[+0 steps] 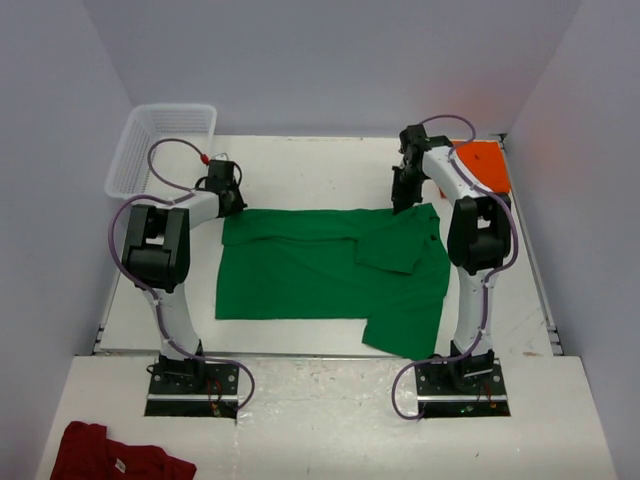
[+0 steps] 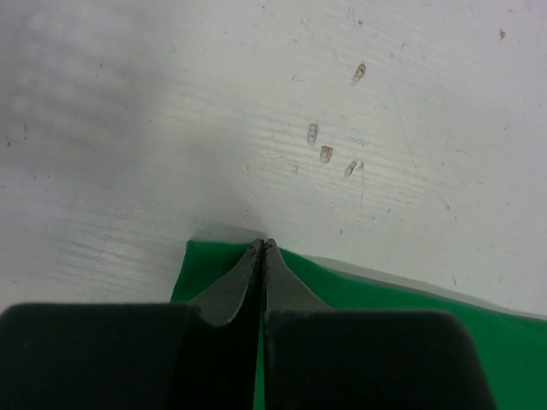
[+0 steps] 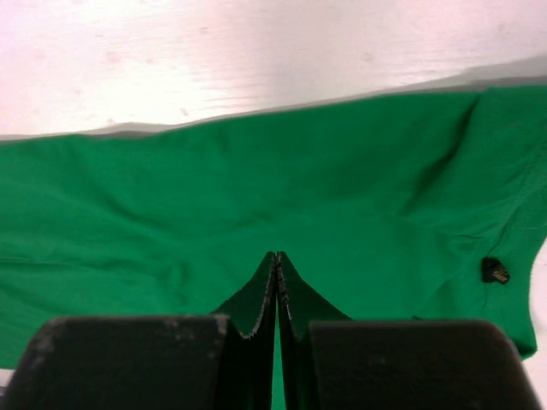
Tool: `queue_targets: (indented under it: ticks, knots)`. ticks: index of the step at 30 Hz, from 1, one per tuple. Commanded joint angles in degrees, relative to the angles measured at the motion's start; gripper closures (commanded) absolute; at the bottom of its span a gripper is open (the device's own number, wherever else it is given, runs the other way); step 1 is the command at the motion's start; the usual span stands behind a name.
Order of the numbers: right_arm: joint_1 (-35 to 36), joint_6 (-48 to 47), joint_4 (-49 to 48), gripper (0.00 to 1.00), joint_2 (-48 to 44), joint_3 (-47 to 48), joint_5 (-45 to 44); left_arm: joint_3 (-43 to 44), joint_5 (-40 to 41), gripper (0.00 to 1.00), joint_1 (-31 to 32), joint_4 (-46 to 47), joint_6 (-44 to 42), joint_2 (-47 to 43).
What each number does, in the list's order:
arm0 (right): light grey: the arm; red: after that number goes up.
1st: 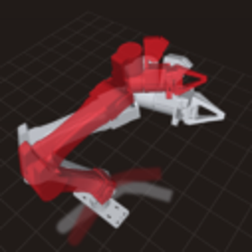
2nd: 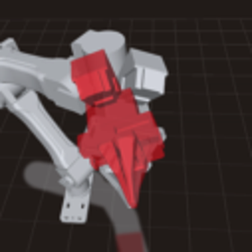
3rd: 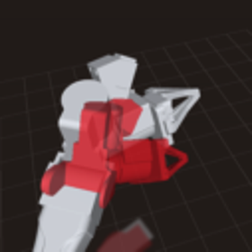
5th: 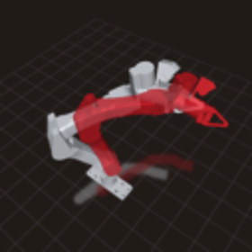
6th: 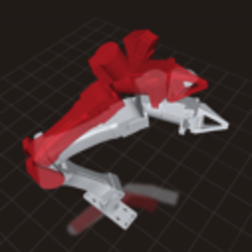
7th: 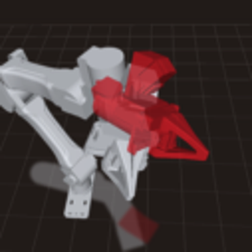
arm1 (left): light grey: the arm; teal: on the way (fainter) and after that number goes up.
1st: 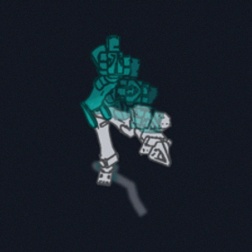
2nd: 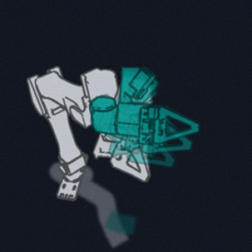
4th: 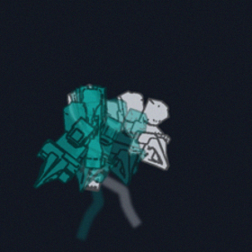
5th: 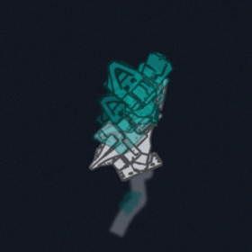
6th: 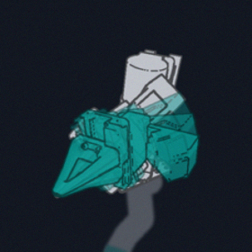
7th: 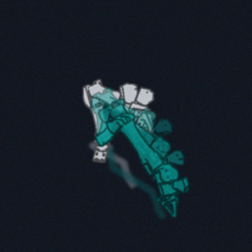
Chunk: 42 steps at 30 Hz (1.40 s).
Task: Fold and stack the t-shirts
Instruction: Fold the flattened tshirt in 1/3 of the way
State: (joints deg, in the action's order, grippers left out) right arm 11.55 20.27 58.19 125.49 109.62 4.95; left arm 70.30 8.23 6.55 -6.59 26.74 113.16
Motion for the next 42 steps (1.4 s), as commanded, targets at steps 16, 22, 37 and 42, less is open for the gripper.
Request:
queue_targets:
  ticks: [16,22,37,42]
  knots:
    - [-6.5,-1.6,12.9,0.94,10.6,10.6,0.1,0.3,1.7,1.0,-2.9,-1.5,-1.9,2.5]
    - [-7.9,-2.3,14.4,0.94,12.6,13.3,2.5,0.2,2.0,1.0,-4.3,-2.0,-2.0,2.7]
    - [-9.5,-0.6,8.1,0.99,9.2,11.2,-1.6,-0.9,-3.4,1.0,-4.7,0.7,-1.4,-0.3]
    - [-8.2,-0.1,-8.2,0.95,-8.3,-4.7,1.4,-4.7,-2.3,0.83,-4.1,3.6,-1.4,-9.7]
